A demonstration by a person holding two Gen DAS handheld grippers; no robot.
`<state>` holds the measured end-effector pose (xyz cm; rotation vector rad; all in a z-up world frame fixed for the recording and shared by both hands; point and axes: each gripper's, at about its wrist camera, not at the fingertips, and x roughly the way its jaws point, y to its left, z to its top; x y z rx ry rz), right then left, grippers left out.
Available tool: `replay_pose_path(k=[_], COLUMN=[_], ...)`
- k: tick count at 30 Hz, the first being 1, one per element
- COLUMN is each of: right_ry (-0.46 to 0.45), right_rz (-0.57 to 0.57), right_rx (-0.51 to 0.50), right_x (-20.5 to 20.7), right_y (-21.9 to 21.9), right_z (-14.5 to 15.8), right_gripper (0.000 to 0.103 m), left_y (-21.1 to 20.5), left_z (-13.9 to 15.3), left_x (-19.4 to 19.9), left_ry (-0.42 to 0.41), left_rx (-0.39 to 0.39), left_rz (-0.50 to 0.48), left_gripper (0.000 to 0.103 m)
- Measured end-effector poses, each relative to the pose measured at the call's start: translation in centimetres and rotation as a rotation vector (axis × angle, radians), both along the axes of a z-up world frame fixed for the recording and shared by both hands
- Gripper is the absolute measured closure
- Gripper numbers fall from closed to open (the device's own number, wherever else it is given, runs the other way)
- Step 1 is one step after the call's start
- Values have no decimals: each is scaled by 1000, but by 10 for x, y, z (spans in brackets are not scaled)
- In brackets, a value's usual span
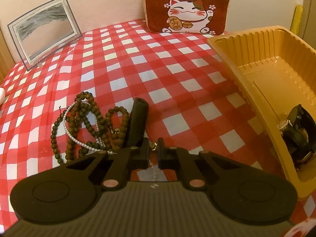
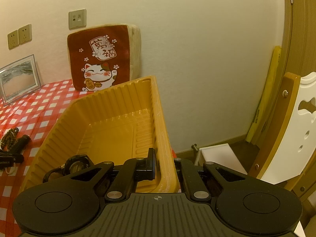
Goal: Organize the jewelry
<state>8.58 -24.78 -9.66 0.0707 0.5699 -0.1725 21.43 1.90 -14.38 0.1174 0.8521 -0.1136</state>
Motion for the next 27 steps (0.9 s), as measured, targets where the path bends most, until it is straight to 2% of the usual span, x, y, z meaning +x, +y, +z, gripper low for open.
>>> replay_pose_path(k=[16,24,27], right_ry=[-2,-6,-11], right_rz=[3,10,13], right_rx=[-2,1,2], right_x=[-1,-2,-2], right_y=[2,3,3], right_z=[0,1,2], right_gripper=[97,98,98], left_y=[-3,-14,-24], left_z=[11,45,59], left_x=[-11,-27,-36], left_ry=[-4,-51,-58], left_rx=[-28,-125,-176], left_rz=[-8,-44,-86], left_gripper=[97,97,97])
